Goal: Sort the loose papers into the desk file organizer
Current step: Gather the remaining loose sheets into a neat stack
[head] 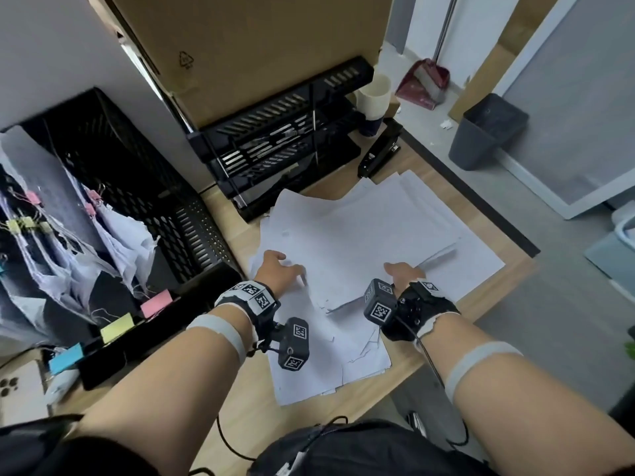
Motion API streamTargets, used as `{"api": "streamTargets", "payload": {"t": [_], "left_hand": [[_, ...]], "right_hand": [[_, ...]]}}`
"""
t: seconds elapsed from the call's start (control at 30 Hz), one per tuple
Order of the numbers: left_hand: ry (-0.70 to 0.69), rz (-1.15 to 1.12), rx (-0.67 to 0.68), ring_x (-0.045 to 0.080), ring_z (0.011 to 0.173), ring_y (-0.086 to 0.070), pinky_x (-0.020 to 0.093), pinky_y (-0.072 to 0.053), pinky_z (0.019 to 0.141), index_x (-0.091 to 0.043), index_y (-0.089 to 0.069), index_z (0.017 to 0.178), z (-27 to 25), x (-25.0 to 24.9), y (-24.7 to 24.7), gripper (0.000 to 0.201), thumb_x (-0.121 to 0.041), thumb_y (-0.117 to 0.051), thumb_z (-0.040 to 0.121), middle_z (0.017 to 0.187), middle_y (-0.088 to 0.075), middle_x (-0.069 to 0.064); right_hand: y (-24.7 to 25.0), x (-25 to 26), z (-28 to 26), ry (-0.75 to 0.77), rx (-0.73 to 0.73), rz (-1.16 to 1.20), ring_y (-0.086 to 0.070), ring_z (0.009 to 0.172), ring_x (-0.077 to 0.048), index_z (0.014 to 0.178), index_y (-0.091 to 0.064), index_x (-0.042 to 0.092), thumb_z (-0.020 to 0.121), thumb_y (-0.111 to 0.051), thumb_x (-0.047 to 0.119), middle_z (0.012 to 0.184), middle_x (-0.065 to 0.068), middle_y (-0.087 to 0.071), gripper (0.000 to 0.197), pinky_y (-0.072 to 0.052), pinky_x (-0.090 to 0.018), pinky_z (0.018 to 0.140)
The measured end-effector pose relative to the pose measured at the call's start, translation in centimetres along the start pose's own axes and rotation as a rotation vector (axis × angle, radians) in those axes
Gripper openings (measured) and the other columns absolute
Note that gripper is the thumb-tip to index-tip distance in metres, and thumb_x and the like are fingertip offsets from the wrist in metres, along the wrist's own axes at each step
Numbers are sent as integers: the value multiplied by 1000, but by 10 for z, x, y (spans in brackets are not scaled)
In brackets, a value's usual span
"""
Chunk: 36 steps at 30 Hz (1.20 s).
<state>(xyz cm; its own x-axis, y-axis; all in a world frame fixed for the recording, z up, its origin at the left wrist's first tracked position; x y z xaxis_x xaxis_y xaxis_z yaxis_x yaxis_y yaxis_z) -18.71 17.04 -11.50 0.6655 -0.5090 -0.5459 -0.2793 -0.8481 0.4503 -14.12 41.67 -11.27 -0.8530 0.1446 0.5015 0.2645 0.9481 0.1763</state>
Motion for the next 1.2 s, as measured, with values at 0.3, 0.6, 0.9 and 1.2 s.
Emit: {"api": "streamTargets", "payload": {"t": [0.3,0.6,0.9,1.2], "left_hand": [[-183,243,-5,28,128,-51,34,-44,101,-22,-42,145,11,-27,-8,65,-30,-71,87,141,-46,13],[-186,432,146,34,127,-52,35,-45,101,-11,-27,150,9,-37,-25,81,-29,-73,86,139,-50,14],[-304,318,237,31,89,-65,36,-55,80,-15,-57,113,1,-30,-24,28,-13,-68,87,98,-69,9],[-385,133,304,26,97,-71,49,-61,84,-36,-65,101,-23,-32,-4,43,-17,-66,62,102,-74,1]], "right_hand": [[27,-21,-6,14,-230,-375,-56,120,-35,128,-54,-1,91,-58,23,129,-20,-58,44,-47,-33,94],[13,-26,-1,-8,-249,-279,-52,113,-33,142,-25,2,85,-66,22,131,-16,-46,73,-43,-40,93],[23,-27,0,37,-194,-196,-36,140,-29,153,-20,12,90,-62,24,157,-8,-31,77,-32,-40,114],[30,-17,-35,394,-210,-55,-64,88,-23,97,-65,23,88,-62,13,91,1,-69,14,-46,-28,78]]}}
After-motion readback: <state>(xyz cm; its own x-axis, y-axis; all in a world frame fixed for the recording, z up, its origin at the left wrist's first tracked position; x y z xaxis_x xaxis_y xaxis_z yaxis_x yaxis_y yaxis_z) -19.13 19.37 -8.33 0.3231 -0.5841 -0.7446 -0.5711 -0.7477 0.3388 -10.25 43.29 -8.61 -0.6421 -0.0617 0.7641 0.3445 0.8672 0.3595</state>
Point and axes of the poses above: each hand's wrist, its own z-axis towards the middle knuckle, its own y-axis out of the back of the hand, x = y × z, the point moved 2 cm from there along z, towards the middle knuckle
